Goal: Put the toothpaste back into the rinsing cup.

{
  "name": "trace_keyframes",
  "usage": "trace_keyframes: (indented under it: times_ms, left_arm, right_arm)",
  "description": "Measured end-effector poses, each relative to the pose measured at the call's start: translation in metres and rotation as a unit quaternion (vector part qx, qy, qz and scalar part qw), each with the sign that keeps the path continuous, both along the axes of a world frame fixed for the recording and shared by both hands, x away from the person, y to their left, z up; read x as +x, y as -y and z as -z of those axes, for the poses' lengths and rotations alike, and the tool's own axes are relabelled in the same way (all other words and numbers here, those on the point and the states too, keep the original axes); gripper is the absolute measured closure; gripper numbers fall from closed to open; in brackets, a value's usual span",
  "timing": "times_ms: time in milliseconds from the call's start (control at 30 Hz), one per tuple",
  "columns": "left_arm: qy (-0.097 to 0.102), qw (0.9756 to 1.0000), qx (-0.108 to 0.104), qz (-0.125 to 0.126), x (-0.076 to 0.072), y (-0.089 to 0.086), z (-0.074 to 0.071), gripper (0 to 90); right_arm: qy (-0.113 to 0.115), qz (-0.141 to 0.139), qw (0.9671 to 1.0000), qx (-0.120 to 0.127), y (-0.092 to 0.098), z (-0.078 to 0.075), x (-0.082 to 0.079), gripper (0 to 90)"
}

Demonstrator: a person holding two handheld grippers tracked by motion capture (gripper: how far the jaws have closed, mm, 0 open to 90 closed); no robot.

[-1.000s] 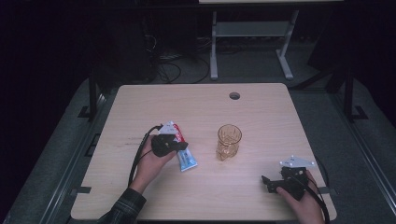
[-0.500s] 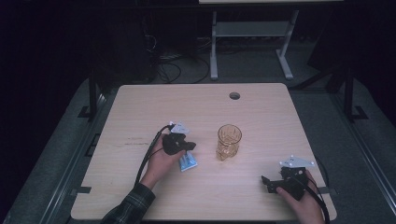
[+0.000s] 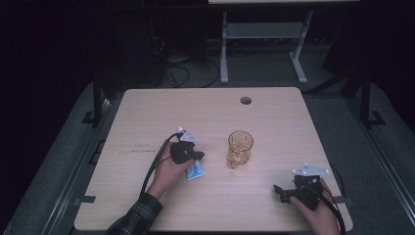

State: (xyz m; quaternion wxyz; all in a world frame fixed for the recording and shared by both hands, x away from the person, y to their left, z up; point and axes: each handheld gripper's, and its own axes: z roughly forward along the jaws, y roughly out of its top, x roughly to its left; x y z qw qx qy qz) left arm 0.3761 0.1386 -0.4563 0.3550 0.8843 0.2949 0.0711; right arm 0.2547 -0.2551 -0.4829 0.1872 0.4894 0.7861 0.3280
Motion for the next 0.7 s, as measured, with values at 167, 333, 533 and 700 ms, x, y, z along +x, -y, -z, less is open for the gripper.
trace_keyframes:
  times_ms: [167, 333, 533, 700]
  left_arm:
    - [-0.002, 1.0000, 0.000, -0.004, -0.001, -0.004, 0.000, 90.0]
    - [-0.003, 0.9999, 0.008, -0.009, -0.003, -0.009, -0.001, 90.0]
    - [-0.003, 0.9998, 0.015, -0.012, -0.006, -0.016, -0.001, 90.0]
    - [-0.002, 0.9996, 0.021, -0.017, -0.008, -0.021, -0.002, 90.0]
  right_arm:
    - [0.000, 0.000, 1.0000, 0.000, 0.000, 0.000, 0.000, 0.7]
    - [0.000, -0.001, 1.0000, 0.000, 0.000, 0.000, 0.000, 0.7]
    - [0.000, 0.000, 1.0000, 0.000, 0.000, 0.000, 0.000, 0.7]
    - [0.000, 0.000, 1.0000, 0.000, 0.000, 0.000, 0.000, 0.7]
